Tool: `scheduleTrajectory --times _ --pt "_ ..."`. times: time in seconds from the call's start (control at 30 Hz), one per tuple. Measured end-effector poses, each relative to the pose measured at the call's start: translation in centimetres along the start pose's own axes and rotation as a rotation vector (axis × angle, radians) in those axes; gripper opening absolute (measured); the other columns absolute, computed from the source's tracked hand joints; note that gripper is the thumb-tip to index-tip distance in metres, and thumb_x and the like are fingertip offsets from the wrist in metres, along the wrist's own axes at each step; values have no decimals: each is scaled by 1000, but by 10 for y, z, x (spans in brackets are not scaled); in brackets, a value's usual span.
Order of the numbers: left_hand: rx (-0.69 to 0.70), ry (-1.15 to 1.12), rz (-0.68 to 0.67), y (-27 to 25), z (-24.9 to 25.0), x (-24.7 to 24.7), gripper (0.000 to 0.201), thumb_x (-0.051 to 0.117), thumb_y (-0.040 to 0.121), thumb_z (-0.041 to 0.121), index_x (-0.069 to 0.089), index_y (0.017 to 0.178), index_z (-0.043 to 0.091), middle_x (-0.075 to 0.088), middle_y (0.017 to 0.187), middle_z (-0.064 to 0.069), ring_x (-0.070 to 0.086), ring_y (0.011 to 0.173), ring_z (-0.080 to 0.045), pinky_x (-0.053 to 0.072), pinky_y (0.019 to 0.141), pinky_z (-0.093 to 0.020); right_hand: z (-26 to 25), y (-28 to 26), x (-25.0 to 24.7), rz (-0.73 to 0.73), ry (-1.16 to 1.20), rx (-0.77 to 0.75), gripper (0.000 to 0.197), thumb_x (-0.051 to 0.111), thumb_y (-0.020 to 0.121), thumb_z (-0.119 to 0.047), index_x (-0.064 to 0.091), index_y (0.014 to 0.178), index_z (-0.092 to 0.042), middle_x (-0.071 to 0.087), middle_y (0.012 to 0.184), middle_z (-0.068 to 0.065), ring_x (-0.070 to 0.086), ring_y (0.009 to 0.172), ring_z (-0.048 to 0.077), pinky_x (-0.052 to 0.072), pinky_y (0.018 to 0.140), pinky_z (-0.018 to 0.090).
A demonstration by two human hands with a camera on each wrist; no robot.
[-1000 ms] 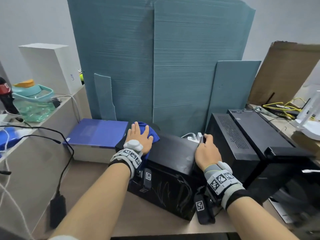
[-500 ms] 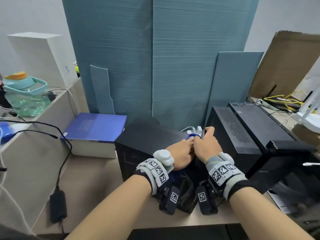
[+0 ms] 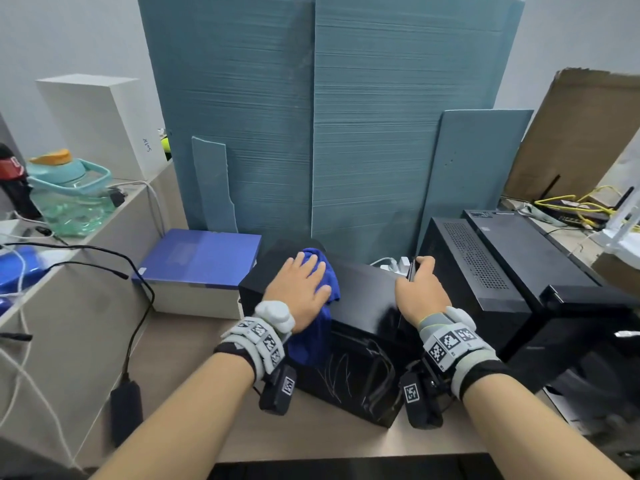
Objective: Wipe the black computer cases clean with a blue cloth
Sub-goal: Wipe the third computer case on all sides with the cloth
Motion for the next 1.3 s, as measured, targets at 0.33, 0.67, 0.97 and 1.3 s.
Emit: scheduleTrajectory --times 0.33,0.67,0.97,1.3 --pt "319 -227 -28 -5 122 1 116 52 70 69 7 160 9 6 167 -16 -8 155 -31 -4 126 -44 2 -2 -2 2 -1 -11 54 50 85 -26 31 136 -22 62 119 12 57 92 35 46 83 43" --pt "204 133 -107 -14 3 9 125 61 75 77 0 160 9 -1 169 -10 -11 155 -26 -6 125 -49 1 0 1 -16 -44 -36 60 52 85 -30 29 140 -22 60 125 15 61 101 41 48 91 47" --pt "281 267 -82 1 85 -2 131 54 59 88 36 146 -8 39 150 -25 31 142 -41 15 121 -51 0 0 4 1 -124 -13 62 53 88 -33 28 143 -19 53 134 21 58 111 44 42 98 47" --pt "315 -10 1 -5 106 4 120 69 72 73 19 158 6 19 165 -15 14 153 -30 9 126 -43 -4 -16 10 13 -263 16 68 52 90 -35 20 149 -22 49 132 20 59 106 42 41 90 45"
Point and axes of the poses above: each hand's wrist, its own y-axis towards the middle knuckle, its own x-axis out of the palm, z = x × y, the point moved 5 cm from there along y, towards the middle knuckle
